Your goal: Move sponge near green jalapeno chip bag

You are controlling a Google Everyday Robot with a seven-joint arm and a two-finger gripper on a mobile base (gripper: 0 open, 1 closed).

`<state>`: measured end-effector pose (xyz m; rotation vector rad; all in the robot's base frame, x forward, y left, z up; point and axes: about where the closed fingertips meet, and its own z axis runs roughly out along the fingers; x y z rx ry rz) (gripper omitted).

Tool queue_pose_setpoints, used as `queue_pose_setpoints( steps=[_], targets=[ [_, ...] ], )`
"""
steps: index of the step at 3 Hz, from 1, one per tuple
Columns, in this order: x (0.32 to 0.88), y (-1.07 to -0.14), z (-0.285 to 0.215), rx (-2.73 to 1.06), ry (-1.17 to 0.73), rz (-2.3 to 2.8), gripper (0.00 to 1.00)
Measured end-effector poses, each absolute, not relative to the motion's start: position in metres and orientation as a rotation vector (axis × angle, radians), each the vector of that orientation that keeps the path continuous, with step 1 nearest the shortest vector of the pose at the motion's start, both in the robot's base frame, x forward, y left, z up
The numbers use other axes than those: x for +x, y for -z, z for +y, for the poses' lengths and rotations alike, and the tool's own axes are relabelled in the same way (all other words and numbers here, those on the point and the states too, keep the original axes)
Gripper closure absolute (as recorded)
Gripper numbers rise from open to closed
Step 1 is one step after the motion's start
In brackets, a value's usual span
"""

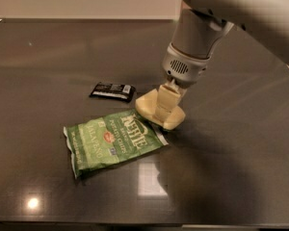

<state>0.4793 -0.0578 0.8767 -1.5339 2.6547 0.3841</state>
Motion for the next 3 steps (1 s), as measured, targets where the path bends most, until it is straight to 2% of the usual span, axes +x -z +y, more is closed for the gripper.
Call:
queue_pose_setpoints(
  steps=[1,2,3],
  targets=[
    [0.4818,-0.8765,-0.0563,-1.522,-0.381,2.647,0.13],
    [0.4838,-0.8762,-0.054,-1.519,-0.381,2.638,0.0],
    [0.4838,-0.8762,-0.0539,-1.519,-0.381,2.638,0.0]
  ],
)
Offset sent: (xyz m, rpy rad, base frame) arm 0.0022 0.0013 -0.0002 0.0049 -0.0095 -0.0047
